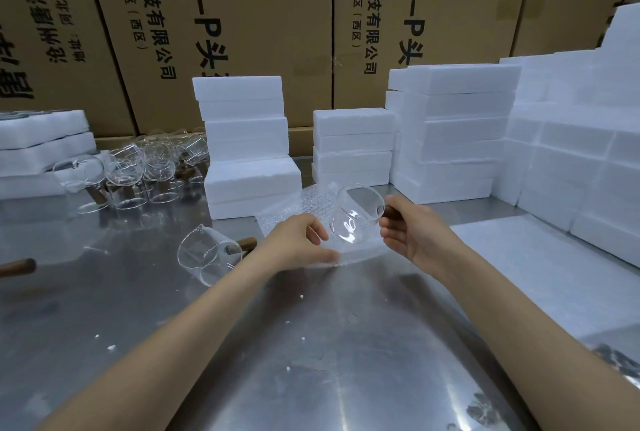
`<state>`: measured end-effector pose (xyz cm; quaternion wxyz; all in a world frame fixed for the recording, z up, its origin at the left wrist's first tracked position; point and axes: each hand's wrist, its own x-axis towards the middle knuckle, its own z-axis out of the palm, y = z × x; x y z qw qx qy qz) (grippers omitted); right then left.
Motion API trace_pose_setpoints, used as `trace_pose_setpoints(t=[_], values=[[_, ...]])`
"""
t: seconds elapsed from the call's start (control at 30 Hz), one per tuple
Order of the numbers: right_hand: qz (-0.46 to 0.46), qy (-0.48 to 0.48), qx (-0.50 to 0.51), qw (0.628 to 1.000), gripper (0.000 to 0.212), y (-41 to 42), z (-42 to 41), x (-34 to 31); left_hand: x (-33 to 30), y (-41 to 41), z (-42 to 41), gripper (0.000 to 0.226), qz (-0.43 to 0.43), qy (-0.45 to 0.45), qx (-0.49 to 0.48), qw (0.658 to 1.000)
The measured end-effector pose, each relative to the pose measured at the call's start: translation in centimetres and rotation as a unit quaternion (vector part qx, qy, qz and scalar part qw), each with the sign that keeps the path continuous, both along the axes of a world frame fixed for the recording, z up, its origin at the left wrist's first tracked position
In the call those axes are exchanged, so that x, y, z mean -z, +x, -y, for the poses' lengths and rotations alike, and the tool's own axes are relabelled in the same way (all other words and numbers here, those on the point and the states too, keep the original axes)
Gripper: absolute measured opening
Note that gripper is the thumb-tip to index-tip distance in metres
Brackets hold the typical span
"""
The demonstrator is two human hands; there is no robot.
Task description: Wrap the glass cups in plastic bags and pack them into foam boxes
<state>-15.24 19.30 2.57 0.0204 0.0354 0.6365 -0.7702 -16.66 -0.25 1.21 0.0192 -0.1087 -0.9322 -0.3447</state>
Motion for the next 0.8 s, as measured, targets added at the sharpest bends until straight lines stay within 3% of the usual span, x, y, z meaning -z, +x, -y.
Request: trace_pose_setpoints(t=[0.07, 0.27, 0.4, 0.53, 0.63, 0.8], values=[[0.01, 0.007, -0.018, 1.0, 0.025, 0.0, 0.1, 0.0, -0.3, 0.1, 0.0, 0.014, 0.022, 0.042, -0.001, 0.999], [0.02, 0.043, -0.002, 0.999, 0.027, 0.1, 0.2, 0.3, -0.9, 0.5, 0.0, 0.012, 0.057, 0.165, -0.045, 0.984], [-0.011, 0.049, 0.023, 0.998, 0.026, 0.1, 0.2, 0.4, -1.2, 0.7, -0.5, 0.01, -0.03, 0.254, -0.062, 0.965], [-0.045, 0.036, 0.036, 0.998, 0.027, 0.2, 0.3, 0.2, -1.6, 1.1, -1.4, 0.014, -0.117, 0.248, -0.079, 0.958], [-0.092, 0.086, 0.05, 0.991, 0.028, 0.5, 0.6, 0.1, -2.2, 1.4, -1.8, 0.009, -0.181, 0.273, -0.076, 0.942], [-0.197, 0.16, 0.068, 0.965, 0.019, 0.4, 1.9, 0.8, -2.6, 2.9, -3.4, 0.016, -0.282, 0.219, 0.008, 0.934]])
